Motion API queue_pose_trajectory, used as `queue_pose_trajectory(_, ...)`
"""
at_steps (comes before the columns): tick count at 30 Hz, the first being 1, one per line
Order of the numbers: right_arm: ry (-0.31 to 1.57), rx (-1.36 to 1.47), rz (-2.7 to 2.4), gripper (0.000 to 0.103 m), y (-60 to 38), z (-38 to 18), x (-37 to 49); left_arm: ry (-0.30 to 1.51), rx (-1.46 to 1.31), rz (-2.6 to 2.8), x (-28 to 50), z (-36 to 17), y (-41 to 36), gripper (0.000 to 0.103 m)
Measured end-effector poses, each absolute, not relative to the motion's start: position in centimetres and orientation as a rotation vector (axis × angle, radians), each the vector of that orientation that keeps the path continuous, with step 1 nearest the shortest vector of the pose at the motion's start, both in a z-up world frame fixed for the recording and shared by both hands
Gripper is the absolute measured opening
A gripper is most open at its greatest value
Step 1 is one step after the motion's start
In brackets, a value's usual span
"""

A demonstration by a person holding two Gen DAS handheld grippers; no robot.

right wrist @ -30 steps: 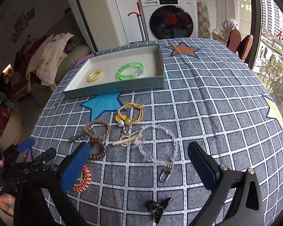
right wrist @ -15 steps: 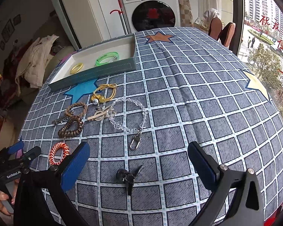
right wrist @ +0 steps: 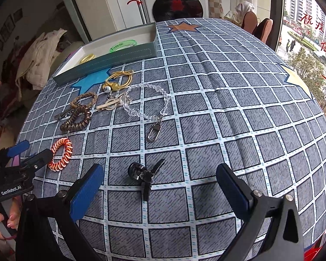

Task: Organize jewelry
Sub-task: 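Move the left tool toward the orange coil hair tie, then grasp the orange coil hair tie with left tool while right tool grasps black clip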

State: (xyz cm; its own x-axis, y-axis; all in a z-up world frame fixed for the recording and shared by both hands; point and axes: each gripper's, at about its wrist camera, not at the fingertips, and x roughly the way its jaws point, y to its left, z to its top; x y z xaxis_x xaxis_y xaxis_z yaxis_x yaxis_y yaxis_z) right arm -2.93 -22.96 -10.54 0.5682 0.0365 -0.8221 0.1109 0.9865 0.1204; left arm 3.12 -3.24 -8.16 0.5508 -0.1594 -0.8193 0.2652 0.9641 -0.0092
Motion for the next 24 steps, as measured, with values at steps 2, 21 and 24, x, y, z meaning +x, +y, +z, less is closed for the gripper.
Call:
queue_pose_trajectory(2,0.968,0.140,-0.043,0.103,-22.5,-10.6,-2.9,0.953,0.128,-0.257,3.3,-8.2,-3.5,0.103)
queue_pose_trajectory(21,0.977,-0.005,-0.049,0.074,-19.9,-11.2,-2.8,0.936,0.172,-0.335,2.9,-8.9,-5.6,0.078)
queue_pose_trajectory(24,0.977,-0.009,-0.048,0.068,-19.9,-11.1,-2.9,0.933,0.175,-0.372,2.6,-8.7,-6.0,0.049)
